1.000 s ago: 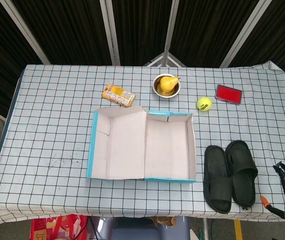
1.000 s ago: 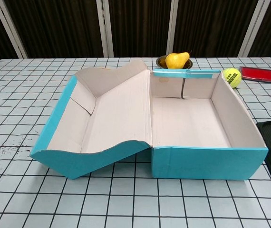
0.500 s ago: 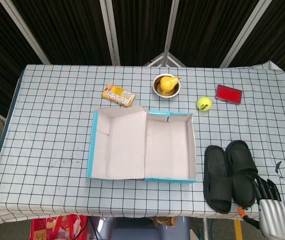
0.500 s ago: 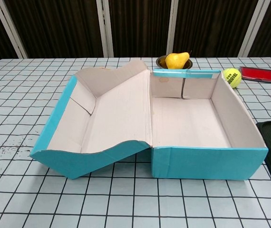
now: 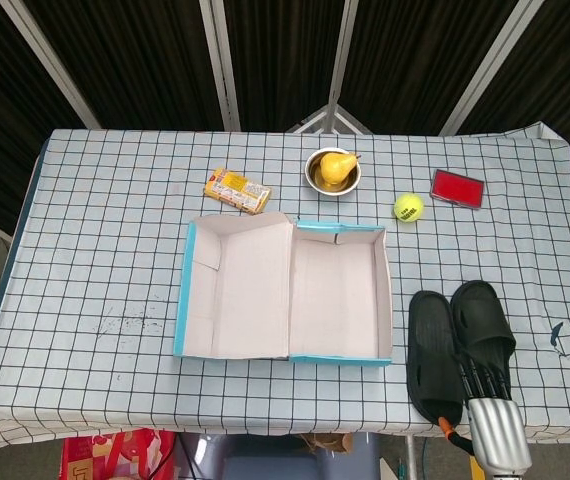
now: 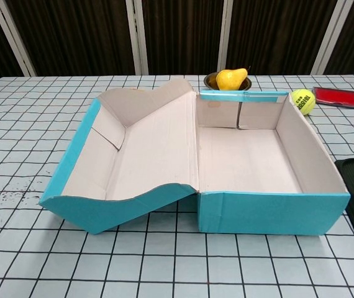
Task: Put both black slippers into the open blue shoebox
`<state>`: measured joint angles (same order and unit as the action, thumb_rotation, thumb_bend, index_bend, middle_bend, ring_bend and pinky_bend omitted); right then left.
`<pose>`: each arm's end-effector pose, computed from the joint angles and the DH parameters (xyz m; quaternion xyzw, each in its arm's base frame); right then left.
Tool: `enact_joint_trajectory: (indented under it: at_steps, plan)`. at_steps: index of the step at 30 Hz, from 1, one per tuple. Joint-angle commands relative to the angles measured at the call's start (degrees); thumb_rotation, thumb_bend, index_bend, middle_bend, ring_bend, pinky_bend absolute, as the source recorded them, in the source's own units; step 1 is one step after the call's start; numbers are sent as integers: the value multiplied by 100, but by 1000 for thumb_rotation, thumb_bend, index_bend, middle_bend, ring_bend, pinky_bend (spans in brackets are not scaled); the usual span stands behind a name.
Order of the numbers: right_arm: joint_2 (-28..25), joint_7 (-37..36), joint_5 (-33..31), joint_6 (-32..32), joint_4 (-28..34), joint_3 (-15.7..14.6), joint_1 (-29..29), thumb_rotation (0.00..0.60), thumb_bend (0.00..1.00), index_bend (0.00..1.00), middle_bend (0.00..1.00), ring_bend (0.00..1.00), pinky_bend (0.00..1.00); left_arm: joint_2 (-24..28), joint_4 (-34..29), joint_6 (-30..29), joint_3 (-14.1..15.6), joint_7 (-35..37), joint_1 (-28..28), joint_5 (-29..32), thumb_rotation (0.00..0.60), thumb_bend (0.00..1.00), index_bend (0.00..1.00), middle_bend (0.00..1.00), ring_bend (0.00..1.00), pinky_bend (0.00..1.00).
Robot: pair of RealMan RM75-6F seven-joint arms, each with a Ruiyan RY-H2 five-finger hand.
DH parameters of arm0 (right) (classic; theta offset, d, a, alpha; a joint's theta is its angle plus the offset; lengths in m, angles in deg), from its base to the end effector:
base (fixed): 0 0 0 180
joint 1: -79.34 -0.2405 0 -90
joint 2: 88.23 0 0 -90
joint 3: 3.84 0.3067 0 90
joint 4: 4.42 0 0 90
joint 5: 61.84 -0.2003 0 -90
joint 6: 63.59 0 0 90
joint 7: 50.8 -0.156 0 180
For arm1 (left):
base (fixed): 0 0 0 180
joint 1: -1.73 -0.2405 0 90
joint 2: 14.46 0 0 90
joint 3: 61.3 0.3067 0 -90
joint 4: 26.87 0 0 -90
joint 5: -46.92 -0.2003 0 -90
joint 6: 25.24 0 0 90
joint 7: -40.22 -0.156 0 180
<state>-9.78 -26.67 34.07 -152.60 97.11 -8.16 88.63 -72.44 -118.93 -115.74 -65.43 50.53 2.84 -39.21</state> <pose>-0.3056 -0.0918 0.0880 0.6032 -0.4261 0.3474 0.5779 -0.3589 0.1766 0.2460 -0.5477 -0.3859 -0.4295 0.6055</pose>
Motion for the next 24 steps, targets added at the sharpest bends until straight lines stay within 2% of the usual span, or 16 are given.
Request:
enact_joint_trajectory:
  at_steps: [1,9,16,24]
  plan:
    - [71,84,-95,86,-72,79,-63,600,212,82,68,122,87,-4,-2,2,-6,-15,5,9,600,382,0,0,0,68]
    - [238,93,-435,401,-319,217,-233,600,213,64,68,120,87,-31,-14,35,-8,-118,24,37,600,382,0,0,0,68]
    - [402,178,-634,586,-564,339,-390,600,214,60,68,57,69,-55,-34,65,-11,-220,43,61,600,382,0,0,0,68]
    - [525,372,-820,789,-750,490,-611,600,214,65,68,54,61,-71,-25,94,-22,-272,53,116,600,381,0,0,0,68]
